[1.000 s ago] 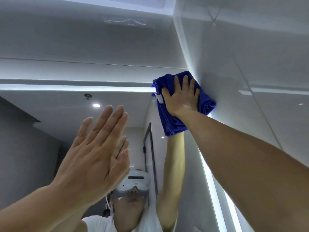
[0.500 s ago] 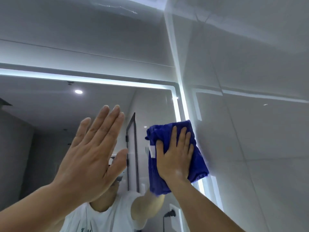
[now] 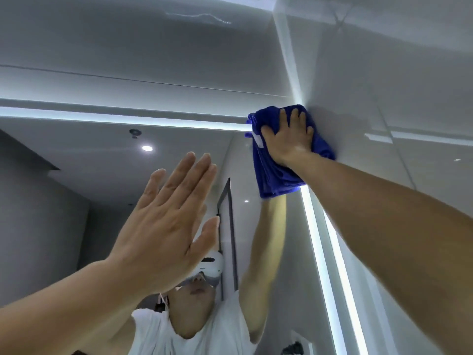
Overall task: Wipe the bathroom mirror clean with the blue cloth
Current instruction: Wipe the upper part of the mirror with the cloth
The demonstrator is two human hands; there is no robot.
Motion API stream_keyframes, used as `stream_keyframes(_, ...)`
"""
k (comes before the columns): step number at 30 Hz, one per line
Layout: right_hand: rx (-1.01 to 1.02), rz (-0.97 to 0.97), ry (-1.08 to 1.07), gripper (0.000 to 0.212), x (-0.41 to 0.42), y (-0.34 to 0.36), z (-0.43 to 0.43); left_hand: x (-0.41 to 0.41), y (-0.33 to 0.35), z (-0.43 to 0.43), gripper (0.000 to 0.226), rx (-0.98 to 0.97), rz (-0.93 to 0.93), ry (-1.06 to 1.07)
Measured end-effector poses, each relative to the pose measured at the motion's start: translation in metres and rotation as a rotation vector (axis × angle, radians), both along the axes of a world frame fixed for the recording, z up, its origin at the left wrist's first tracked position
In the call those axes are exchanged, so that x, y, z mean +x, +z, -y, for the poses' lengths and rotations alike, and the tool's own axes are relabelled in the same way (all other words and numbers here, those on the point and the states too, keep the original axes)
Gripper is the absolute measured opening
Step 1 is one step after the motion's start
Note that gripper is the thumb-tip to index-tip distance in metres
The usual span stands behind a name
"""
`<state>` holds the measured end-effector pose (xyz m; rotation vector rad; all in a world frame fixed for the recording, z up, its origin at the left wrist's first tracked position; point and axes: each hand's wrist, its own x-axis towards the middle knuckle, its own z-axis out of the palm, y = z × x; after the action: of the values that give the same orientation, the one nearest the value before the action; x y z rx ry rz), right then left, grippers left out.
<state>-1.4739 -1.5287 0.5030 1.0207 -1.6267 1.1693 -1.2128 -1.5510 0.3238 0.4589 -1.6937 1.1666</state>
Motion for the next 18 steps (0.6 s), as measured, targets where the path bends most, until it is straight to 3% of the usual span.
stream_keyframes(9, -0.056, -0.033, -0.006, 0.072, 0.003, -0.013, 0.003, -0.004, -0.015, 0.002, 0.066, 0.051, 0.045, -0.021)
stream_keyframes(18, -0.109, -0.023, -0.024, 0.071, 0.006, -0.094, 0.005, 0.007, -0.047, 0.006, 0.070, 0.152, 0.032, -0.075)
